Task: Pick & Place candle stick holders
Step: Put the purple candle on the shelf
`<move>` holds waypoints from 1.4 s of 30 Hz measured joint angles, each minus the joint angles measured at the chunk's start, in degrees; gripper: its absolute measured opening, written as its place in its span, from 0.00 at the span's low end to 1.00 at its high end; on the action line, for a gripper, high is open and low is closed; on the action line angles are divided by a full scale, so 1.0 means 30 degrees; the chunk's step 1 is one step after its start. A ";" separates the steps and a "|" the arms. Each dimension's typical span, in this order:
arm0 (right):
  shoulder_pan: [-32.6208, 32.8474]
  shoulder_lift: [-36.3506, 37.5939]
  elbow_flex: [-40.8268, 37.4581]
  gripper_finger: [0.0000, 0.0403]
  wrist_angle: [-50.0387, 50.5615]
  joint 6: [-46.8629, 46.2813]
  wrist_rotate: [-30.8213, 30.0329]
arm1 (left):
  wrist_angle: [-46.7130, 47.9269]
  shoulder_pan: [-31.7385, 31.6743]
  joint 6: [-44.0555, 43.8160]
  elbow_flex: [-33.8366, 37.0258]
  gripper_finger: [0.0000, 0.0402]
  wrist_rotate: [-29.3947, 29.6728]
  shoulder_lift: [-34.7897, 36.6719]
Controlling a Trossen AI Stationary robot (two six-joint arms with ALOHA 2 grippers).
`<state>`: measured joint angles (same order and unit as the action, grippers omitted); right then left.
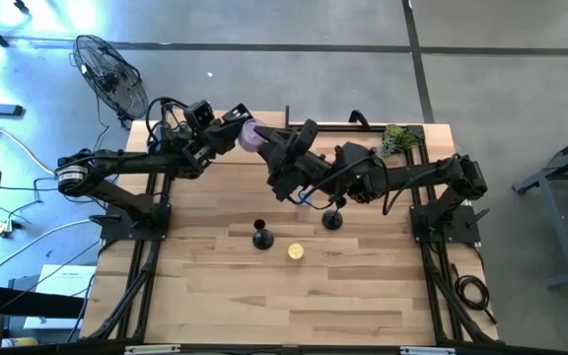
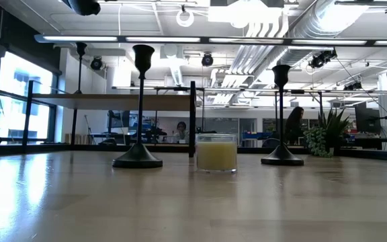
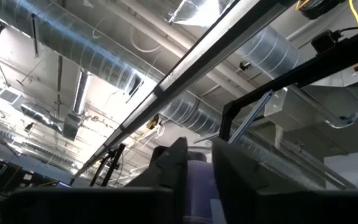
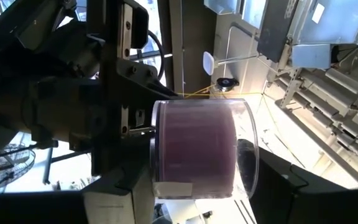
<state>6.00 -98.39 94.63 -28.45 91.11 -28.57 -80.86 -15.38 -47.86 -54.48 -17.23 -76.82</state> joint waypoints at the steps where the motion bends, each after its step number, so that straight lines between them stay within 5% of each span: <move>1: 0.0003 0.0000 0.0000 0.46 0.0003 0.0125 -0.0020 | 0.0000 0.0000 0.0000 0.0000 0.15 -0.0002 0.0000; 8: 0.0040 0.0005 0.0000 0.46 -0.0005 0.0615 -0.1176 | 0.0015 -0.0022 0.0000 0.0000 0.05 -0.0505 0.0053; 18: 0.0075 0.0058 0.0000 0.46 -0.0027 0.0999 -0.3881 | 0.0690 -0.0258 0.1151 0.0000 0.05 -0.3861 0.1103; 27: 0.1030 0.0080 0.0117 0.46 0.0017 0.1013 -0.5343 | 0.9181 -0.2937 0.1268 0.0000 0.05 -1.0321 0.4430; 30: 0.1391 0.0080 0.0117 0.46 0.0062 0.1271 -0.5900 | 1.4095 -0.3417 0.4569 0.0000 0.06 -0.9031 0.6062; 35: 0.1738 0.0080 0.0117 0.46 0.0192 0.1334 -0.6382 | 2.0003 -0.3373 0.9024 0.0006 0.10 -0.4102 0.8479; 39: 0.1904 0.0080 0.0117 0.46 0.0192 0.1327 -0.6933 | 2.1408 -0.3376 1.0527 0.0000 0.14 -0.2713 0.9361; 42: 0.1914 0.0080 0.0117 0.46 0.0280 0.1327 -0.7248 | 2.1846 -0.3373 1.1710 0.0000 0.18 -0.3530 0.9605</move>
<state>11.74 -98.15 94.98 -27.62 95.09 -50.31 -15.32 -25.50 -12.73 -54.48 -27.82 -48.00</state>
